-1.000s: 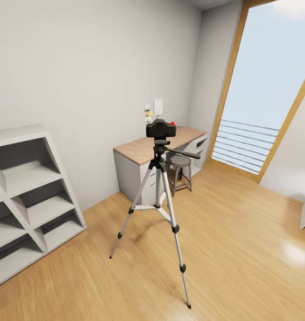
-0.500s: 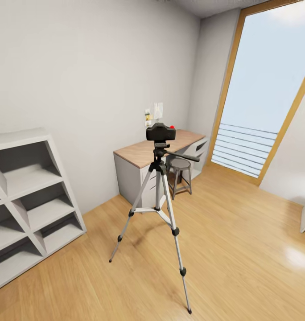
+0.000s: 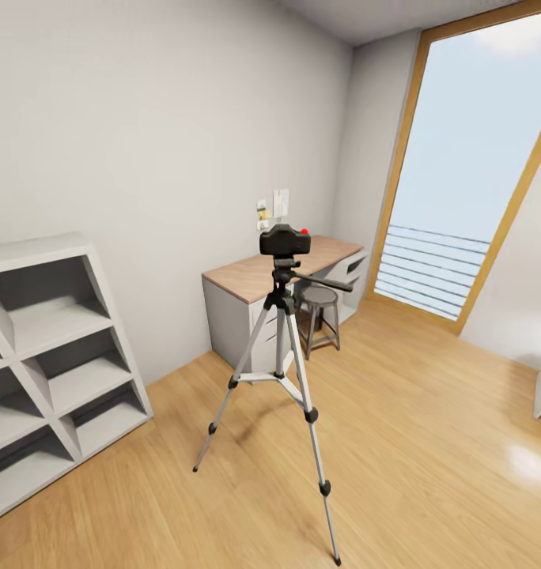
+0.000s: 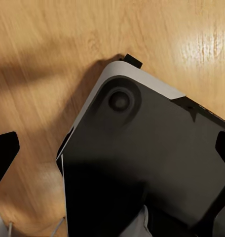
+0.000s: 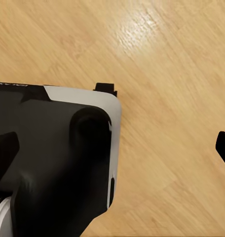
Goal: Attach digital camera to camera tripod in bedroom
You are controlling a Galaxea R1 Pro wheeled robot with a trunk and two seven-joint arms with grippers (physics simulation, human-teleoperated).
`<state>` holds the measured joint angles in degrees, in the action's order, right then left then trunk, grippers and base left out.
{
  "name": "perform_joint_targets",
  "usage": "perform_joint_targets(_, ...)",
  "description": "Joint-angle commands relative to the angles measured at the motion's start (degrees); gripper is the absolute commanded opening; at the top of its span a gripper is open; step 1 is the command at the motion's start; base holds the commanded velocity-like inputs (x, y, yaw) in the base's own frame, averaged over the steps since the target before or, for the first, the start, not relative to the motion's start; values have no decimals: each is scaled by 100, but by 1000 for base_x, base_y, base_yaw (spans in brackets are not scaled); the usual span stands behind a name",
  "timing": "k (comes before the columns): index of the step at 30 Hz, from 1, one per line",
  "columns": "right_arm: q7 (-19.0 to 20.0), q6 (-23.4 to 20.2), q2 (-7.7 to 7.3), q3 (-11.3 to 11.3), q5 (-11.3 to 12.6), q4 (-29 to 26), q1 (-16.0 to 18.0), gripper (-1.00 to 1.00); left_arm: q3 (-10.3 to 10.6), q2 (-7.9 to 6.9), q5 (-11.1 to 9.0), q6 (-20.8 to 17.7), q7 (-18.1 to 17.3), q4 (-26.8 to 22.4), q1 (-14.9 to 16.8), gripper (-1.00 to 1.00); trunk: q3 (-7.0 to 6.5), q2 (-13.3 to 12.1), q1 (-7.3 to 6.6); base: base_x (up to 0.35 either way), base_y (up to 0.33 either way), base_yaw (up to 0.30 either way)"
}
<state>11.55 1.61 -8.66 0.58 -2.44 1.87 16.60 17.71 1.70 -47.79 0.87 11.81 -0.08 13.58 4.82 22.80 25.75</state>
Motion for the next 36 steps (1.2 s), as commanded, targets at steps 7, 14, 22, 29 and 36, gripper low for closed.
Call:
perform_joint_targets(7, 14, 25, 95, -3, -20, 16, -4, 100, 48, -22, -55, -22, -435, 6, 4, 100, -53, 12, 4, 0, 0, 0)
perform_joint_targets(14, 14, 11, 150, -5, -19, 16, -38, 100, 48, -28, -63, -30, -538, 8, 4, 100, -118, 12, 4, 0, 0, 0)
perform_joint_targets(22, 14, 14, 153, -4, -19, 15, -42, 100, 48, -29, -64, -27, -546, 8, 4, 100, -193, 12, 4, 0, 0, 0)
perform_joint_targets(29, 14, 15, 155, -2, -19, 15, -43, 100, 48, -29, -64, -23, -546, 8, 4, 100, -258, 12, 4, 0, 0, 0)
perform_joint_targets(36, 14, 22, 155, -5, -19, 15, -43, 100, 48, -29, -64, -18, -548, 8, 4, 100, -323, 12, 4, 0, 0, 0)
